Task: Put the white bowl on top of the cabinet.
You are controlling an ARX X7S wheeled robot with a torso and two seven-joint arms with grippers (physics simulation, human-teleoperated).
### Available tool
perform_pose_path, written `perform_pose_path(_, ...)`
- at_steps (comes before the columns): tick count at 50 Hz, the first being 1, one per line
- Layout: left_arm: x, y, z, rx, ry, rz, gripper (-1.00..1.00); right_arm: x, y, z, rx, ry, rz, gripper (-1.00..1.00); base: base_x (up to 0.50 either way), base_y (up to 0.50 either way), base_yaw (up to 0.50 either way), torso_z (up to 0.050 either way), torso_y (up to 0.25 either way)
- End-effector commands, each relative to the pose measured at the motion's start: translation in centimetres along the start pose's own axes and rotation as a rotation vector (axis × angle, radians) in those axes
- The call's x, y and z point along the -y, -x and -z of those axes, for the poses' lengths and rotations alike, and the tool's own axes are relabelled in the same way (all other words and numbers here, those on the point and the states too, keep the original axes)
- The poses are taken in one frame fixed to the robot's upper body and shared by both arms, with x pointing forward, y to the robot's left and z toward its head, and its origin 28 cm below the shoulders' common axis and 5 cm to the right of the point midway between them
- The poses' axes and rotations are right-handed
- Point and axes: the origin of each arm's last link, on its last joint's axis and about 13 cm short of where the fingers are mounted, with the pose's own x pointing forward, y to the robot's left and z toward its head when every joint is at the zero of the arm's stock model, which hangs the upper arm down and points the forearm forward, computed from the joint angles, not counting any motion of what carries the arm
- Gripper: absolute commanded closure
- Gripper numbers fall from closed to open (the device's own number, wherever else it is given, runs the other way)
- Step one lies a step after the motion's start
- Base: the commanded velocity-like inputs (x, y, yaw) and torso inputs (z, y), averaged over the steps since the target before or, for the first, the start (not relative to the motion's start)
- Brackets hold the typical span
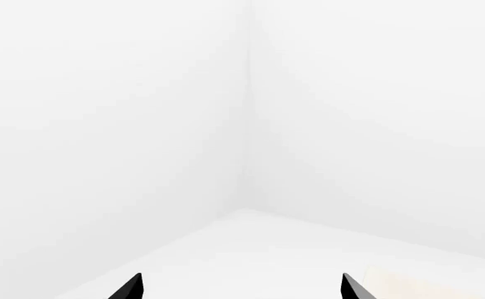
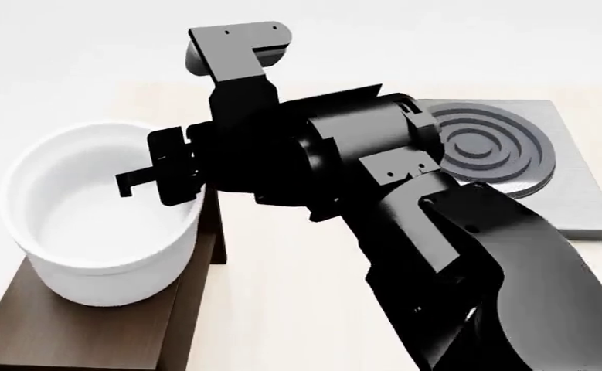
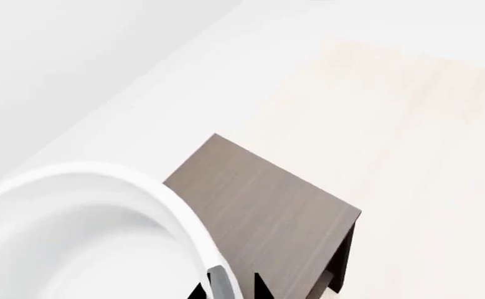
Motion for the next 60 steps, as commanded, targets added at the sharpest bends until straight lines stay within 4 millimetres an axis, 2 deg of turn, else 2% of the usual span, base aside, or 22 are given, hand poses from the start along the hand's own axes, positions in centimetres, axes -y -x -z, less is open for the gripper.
perform_pose_path(1, 0.0, 0.0, 0.1, -0.001, -0.002, 0.000, -1.00, -0.9, -0.8, 0.5, 0.004, -0.027, -0.083, 1.00, 0.00, 0.00, 0.00, 0.000, 0.000)
perform_pose_path(9, 0.0, 0.0, 0.2, 0.003, -0.008, -0.001, -1.00, -0.8, -0.8, 0.5, 0.014, -0.048, -0.059, 1.00, 0.00, 0.00, 0.00, 0.000, 0.000)
perform_pose_path(10, 0.0, 0.0, 0.1, 0.004, -0.007, 0.001, -1.00, -0.7, -0.8, 0.4, 0.029, -0.036, -0.065, -1.00, 0.00, 0.00, 0.00, 0.000, 0.000)
perform_pose_path(15, 0.1, 0.0, 0.2, 0.004, -0.006, 0.001, -1.00, -1.0, -0.6, -0.5, 0.084, 0.009, -0.106, -1.00, 0.00, 0.00, 0.00, 0.000, 0.000)
perform_pose_path(28, 0.0, 0.1, 0.1, 0.004, -0.006, 0.002, -1.00, -0.8, 0.0, -1.3, 0.173, 0.056, -0.074, -1.00, 0.00, 0.00, 0.00, 0.000, 0.000)
perform_pose_path(36, 0.0, 0.1, 0.0, 0.004, -0.005, 0.003, -1.00, -0.3, 1.6, -2.1, 0.274, 0.116, -0.007, -1.00, 0.00, 0.00, 0.00, 0.000, 0.000)
perform_pose_path(39, 0.0, 0.1, -0.1, 0.005, -0.004, 0.003, -1.00, -0.1, 2.2, -2.0, 0.358, 0.160, 0.016, -1.00, 0.00, 0.00, 0.00, 0.000, 0.000)
perform_pose_path(47, 0.0, 0.1, -0.2, 0.006, -0.003, 0.003, -1.00, 1.0, 3.2, -1.4, 0.368, 0.134, 0.074, -1.00, 0.00, 0.00, 0.00, 0.000, 0.000)
perform_pose_path(60, 0.1, 0.1, -0.1, 0.009, -0.006, 0.006, -1.00, 3.2, 4.5, 0.8, 0.416, 0.122, 0.207, -1.00, 0.00, 0.00, 0.00, 0.000, 0.000)
